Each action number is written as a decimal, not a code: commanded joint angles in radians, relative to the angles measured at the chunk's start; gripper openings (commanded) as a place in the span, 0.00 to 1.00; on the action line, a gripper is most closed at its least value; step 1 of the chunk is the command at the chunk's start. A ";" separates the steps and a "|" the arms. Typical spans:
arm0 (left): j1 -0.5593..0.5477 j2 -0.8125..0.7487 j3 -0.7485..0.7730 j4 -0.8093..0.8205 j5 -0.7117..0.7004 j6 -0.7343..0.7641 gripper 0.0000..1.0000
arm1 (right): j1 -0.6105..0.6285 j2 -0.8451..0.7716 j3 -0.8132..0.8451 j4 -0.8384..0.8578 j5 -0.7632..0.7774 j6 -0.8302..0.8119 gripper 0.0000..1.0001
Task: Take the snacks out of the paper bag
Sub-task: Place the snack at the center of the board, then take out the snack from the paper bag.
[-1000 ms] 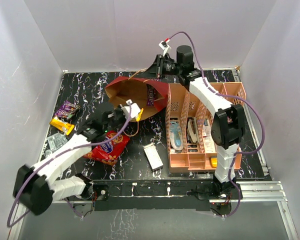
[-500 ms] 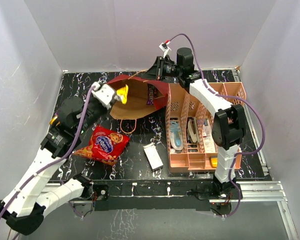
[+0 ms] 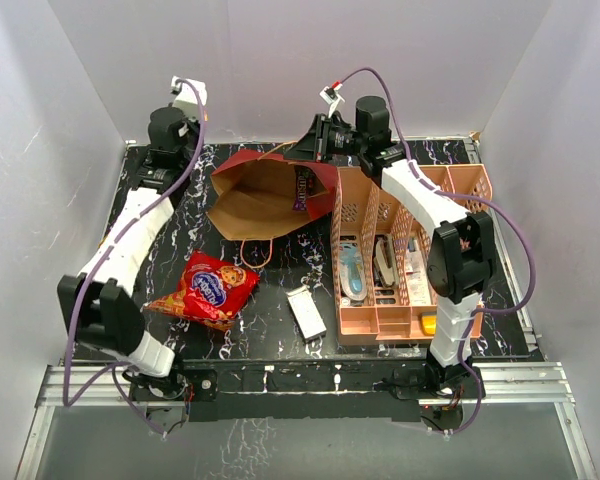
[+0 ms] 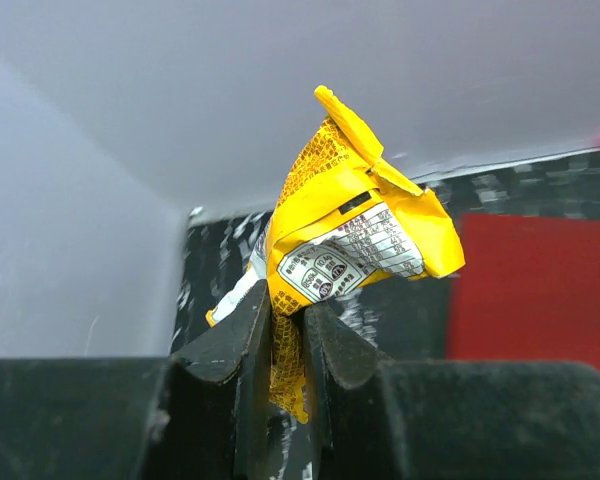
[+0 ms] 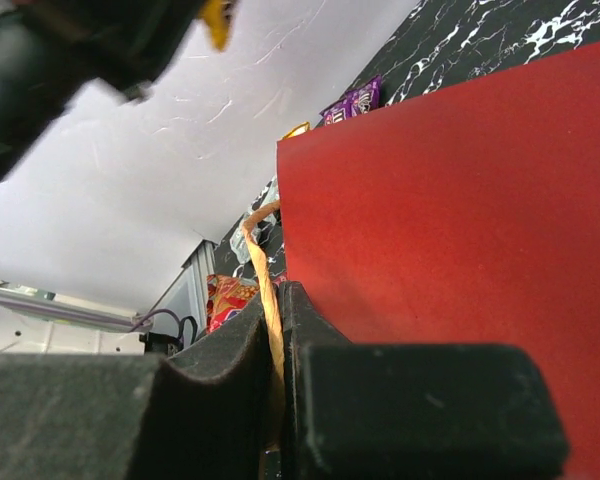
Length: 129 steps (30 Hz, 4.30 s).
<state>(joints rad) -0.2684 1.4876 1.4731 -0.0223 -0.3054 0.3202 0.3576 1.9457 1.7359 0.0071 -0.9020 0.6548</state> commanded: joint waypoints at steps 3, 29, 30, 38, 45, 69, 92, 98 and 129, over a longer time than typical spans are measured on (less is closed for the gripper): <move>0.113 0.029 -0.177 0.180 -0.184 -0.105 0.13 | -0.002 -0.073 0.008 0.018 -0.001 -0.022 0.08; 0.343 0.135 -0.681 0.253 -0.351 -0.569 0.21 | 0.005 -0.065 0.026 0.008 -0.004 -0.006 0.08; 0.343 0.140 -0.683 0.240 -0.364 -0.587 0.22 | 0.006 -0.064 0.027 0.008 -0.003 -0.005 0.08; 0.345 0.098 -0.653 0.092 -0.398 -0.765 0.41 | 0.020 -0.052 0.039 0.024 0.007 0.012 0.08; 0.332 -0.086 -0.536 -0.086 -0.160 -0.893 0.61 | 0.032 -0.030 0.064 -0.005 0.004 0.003 0.08; 0.035 -0.517 -0.685 0.189 0.908 -0.826 0.59 | 0.041 -0.030 0.088 -0.061 -0.020 -0.064 0.08; -0.349 0.148 -0.874 1.097 0.203 -0.705 0.25 | 0.062 -0.060 0.056 0.017 -0.004 -0.003 0.08; -0.357 0.346 -0.803 1.221 0.085 -0.614 0.22 | 0.069 -0.064 0.061 0.012 0.001 -0.002 0.08; -0.350 0.812 -0.265 1.252 -0.052 -0.482 0.65 | 0.098 -0.022 0.171 -0.090 0.002 -0.013 0.08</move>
<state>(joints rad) -0.6239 2.2723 1.1255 1.1927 -0.2825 -0.2115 0.4515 1.9308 1.8385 -0.0925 -0.8948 0.6529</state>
